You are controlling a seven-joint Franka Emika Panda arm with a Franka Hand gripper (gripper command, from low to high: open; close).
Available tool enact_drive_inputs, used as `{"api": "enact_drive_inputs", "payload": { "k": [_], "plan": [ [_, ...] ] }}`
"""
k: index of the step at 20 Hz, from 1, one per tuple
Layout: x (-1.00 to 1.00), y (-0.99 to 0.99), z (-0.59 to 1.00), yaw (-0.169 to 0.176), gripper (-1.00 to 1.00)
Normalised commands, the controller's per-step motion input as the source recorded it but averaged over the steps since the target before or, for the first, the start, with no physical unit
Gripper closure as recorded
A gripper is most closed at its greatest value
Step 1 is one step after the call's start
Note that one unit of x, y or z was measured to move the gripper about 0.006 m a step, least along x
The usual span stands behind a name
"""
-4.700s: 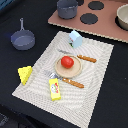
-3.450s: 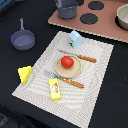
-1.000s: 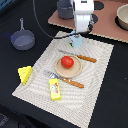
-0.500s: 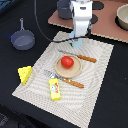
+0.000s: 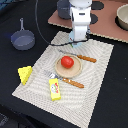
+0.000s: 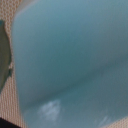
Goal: Interact with the objects in diverse but meaningful ways.
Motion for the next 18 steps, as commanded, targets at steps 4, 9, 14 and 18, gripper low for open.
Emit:
{"api": "enact_drive_inputs", "payload": {
  "k": [4,9,14,18],
  "plan": [
    [0.03,0.02,-0.17,0.063,1.00],
    [0.04,-0.09,0.45,0.054,1.00],
    [-0.06,-0.24,0.93,0.065,1.00],
    [-0.04,-0.26,0.94,0.051,1.00]
  ]
}}
